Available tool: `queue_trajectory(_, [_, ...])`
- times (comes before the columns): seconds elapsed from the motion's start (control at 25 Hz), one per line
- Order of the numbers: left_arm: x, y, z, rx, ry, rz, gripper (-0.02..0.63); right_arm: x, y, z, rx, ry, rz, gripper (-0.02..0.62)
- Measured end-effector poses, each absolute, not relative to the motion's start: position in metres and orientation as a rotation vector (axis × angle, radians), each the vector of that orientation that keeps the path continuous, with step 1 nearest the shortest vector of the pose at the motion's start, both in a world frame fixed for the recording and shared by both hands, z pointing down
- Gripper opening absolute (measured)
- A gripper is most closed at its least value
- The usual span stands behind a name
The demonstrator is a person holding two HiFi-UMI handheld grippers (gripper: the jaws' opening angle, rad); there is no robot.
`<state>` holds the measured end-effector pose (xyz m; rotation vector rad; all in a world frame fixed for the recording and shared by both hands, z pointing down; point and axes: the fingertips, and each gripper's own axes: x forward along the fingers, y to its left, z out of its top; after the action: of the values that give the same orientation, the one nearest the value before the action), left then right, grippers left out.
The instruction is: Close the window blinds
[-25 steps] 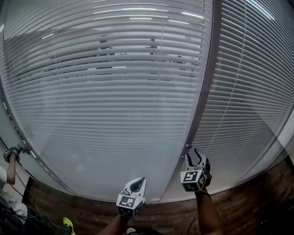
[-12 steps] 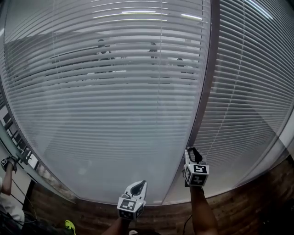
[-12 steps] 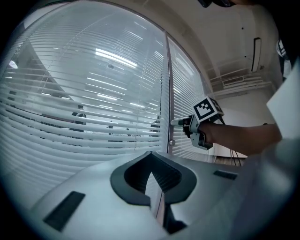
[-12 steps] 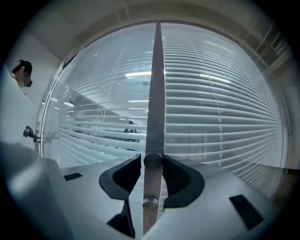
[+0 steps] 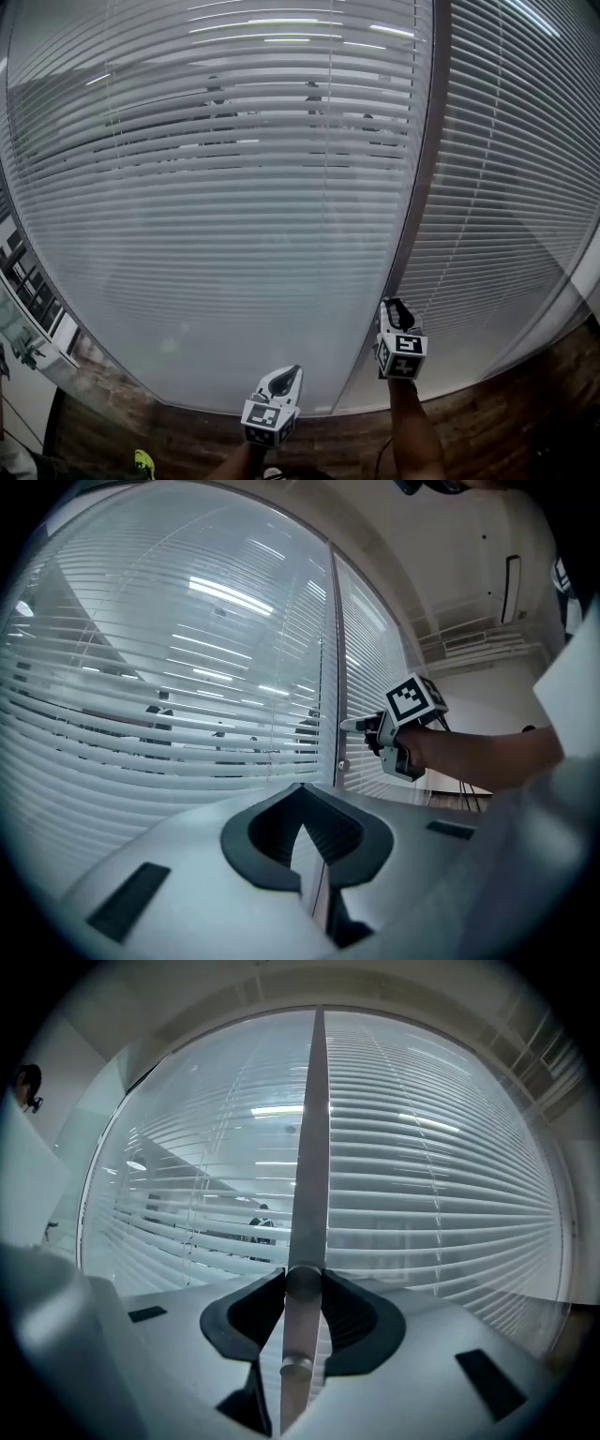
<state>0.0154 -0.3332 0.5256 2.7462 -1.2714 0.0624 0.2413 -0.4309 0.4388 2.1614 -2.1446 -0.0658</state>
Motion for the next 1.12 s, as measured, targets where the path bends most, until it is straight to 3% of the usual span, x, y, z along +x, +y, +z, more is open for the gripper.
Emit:
queue_trajectory(0.32, [0.019,-0.331,0.524,2.773,-1.264,0.078,0.0,0.234,-0.429,0.437,2.032,-1.98,-0.304,0.126])
queue_trajectory(0.76, [0.019,-0.33,0.523,2.778,-1.256,0.078,0.0,0.223,-0.43,0.444,1.484,-1.412,-0.928,0.126])
queue_trajectory(1.12, [0.021,-0.331,0.526,2.764,-1.239,0.056,0.0,0.222,-0.431,0.454,1.127,-1.111,-1.186,0.126])
